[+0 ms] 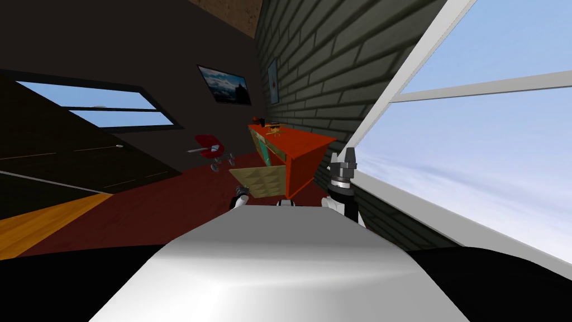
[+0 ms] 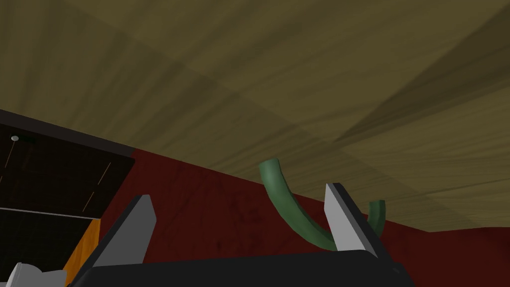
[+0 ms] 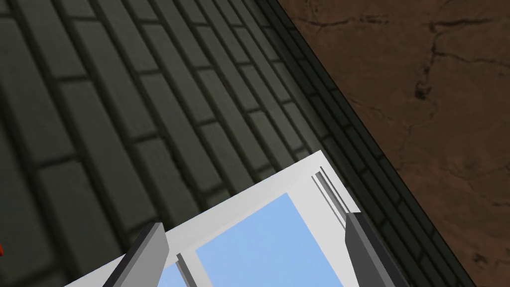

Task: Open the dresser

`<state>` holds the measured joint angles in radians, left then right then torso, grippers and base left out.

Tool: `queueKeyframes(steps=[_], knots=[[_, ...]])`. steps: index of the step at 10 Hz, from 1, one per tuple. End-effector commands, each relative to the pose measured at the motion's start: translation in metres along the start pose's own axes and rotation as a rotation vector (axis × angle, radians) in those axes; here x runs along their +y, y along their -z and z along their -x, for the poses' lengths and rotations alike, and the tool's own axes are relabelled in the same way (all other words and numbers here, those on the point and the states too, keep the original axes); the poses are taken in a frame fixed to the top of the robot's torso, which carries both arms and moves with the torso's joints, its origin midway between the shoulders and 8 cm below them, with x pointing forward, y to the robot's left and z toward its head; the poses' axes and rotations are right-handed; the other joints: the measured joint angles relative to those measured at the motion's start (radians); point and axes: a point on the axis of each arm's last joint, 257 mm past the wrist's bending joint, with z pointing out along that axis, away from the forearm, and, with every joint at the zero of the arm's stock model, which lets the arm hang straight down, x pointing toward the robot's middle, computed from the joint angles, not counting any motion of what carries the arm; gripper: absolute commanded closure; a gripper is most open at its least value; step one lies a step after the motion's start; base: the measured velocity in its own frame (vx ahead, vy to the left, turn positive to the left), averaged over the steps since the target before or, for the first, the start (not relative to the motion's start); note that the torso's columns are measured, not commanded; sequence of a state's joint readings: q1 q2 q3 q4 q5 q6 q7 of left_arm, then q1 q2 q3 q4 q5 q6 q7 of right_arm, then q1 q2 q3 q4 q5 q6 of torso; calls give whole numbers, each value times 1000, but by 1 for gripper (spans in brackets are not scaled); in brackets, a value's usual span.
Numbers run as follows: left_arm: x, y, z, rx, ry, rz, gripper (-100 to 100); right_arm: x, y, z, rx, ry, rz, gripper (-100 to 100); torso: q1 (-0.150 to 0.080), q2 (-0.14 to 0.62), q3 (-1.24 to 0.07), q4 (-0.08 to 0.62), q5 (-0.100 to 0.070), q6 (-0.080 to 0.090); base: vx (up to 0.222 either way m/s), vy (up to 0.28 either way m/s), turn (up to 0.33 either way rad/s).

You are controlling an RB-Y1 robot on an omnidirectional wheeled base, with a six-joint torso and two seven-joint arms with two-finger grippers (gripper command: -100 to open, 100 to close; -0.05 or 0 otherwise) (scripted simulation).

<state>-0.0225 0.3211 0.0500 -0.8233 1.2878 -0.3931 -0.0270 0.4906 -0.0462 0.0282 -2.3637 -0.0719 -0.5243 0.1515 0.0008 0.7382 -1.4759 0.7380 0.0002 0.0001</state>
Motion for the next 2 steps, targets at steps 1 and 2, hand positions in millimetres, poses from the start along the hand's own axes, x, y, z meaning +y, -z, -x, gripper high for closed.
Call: queueKeyframes(steps=[1,2], knots=[[-4,-3,-4,10,-1,19,-100,0,0,0,0,0,0,0,0,0,0,0,0,0,-6,-45,38],[-3,-3,-4,11,-7,15,-100,0,0,0,0,0,0,0,-1,0,0,0,0,0,-4,-18,4]])
